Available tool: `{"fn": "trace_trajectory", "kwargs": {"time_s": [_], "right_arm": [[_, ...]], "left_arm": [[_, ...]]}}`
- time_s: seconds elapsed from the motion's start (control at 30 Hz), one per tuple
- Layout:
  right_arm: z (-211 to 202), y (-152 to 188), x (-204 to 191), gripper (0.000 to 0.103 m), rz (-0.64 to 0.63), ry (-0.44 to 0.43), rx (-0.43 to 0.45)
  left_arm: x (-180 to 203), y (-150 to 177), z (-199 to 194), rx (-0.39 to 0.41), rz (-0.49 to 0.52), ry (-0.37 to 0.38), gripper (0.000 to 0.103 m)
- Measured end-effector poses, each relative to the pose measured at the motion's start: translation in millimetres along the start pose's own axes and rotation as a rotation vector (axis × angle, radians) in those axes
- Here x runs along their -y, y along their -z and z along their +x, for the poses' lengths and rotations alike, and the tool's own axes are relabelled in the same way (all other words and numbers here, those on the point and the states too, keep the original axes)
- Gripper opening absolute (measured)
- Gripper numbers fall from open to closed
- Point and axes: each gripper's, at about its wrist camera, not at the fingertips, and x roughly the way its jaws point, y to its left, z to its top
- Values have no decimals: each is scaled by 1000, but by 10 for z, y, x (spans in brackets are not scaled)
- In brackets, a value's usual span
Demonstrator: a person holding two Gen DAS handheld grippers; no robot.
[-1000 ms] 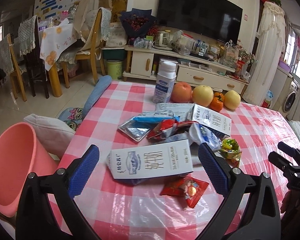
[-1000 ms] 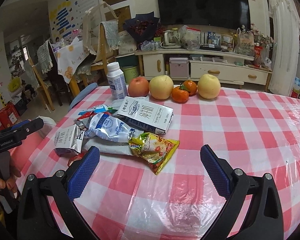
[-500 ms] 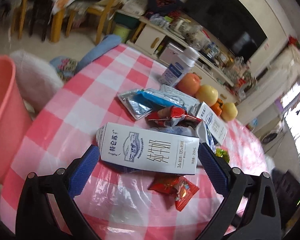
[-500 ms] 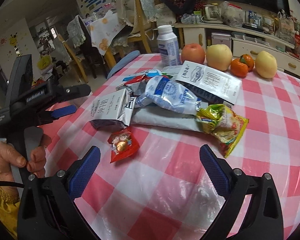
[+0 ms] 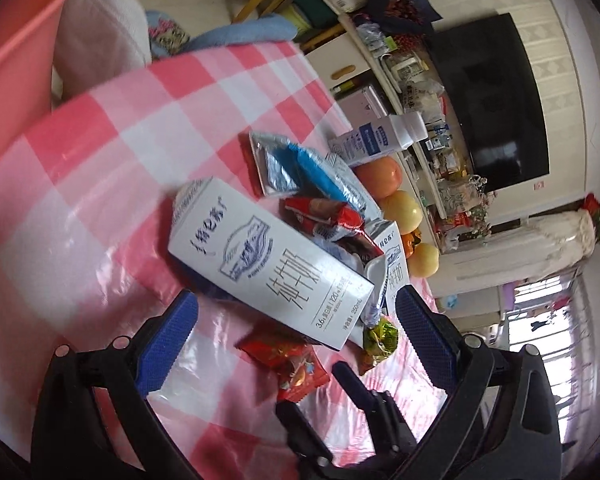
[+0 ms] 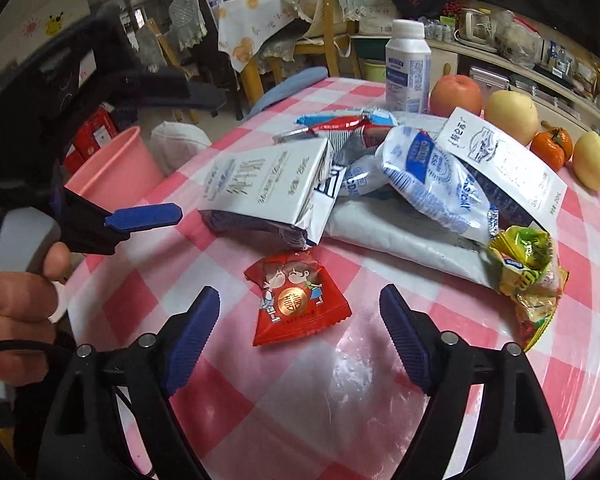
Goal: Collect trash
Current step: 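Close the left gripper on the white milk carton, then carry the carton over the pink bucket while the right gripper grasps the red candy wrapper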
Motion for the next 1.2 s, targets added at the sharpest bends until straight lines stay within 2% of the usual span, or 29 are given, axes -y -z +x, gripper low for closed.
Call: {"fn": "trace_trajectory", "kwargs": {"time_s": [0.07,0.17,0.4,0.47,0.6,0.73,0.77,0.8,0.83,0.87,0.9,1.2], "right_arm": [[61,21,24,81,0,-20,3],[152,25,102,68,36,-35,-38],[71,77,216,53,44,-82,-14],[59,112,259,50,50,-93,-5],[18,152,243,43,29,-100,-2],[-9,183,260,43,31,-108,4],[-6,183,266,45,34,-108,4],[-11,182,279,52,38,-108,5],[-28,174,302,58,42,-107,7],[-39,178,317,70,46,-102,11],[-51,185,336,75,46,-100,15],[-10,129,411,80,65,-121,17]], "left_arm": [[-17,10,70,-16,-27,-5,98],[-14,-6,180,-36,-57,-4,97],[-37,-120,400,-77,-139,-14,95],[-27,-146,473,-120,-144,-41,95],[-49,-221,522,-115,-180,-90,94],[-53,-313,568,-111,-184,-120,93],[-34,-316,574,-108,-174,-136,87],[-15,-314,564,-99,-156,-163,82],[3,-320,572,-97,-135,-180,66],[3,-312,583,-106,-120,-191,56],[-11,-310,601,-112,-115,-189,55],[6,-256,332,-54,34,-219,54]]}}
